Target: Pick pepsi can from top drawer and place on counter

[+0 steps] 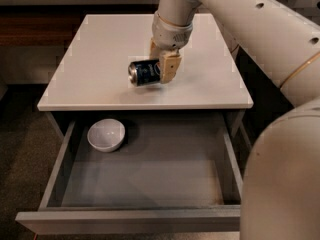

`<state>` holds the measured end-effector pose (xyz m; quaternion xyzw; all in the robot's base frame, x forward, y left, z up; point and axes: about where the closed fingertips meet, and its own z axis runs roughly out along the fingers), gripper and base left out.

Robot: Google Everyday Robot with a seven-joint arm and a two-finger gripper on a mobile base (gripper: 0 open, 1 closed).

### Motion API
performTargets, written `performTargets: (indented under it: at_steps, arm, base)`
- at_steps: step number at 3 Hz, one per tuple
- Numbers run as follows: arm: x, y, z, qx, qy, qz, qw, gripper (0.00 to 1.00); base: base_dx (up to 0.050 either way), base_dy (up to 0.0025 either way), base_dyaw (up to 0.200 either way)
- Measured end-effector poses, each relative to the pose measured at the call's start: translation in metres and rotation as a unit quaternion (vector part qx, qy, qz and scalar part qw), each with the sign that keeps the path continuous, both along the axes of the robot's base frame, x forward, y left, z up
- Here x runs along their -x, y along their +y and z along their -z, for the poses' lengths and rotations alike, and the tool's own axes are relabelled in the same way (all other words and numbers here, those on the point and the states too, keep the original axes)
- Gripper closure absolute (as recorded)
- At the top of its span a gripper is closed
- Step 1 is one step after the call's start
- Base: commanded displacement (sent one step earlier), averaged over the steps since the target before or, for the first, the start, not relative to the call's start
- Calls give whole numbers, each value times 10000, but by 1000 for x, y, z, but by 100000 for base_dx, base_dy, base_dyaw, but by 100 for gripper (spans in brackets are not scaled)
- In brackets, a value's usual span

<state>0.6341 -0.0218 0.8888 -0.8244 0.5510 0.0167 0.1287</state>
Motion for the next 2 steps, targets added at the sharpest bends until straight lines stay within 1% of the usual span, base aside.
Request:
performTargets:
  at_steps: [1,2]
  arm:
    - [-22,8,11,61,113,142,9998,100]
    - [-36,12,21,92,229,329,9992,100]
  base:
    - [0,0,0]
    - [0,0,0]
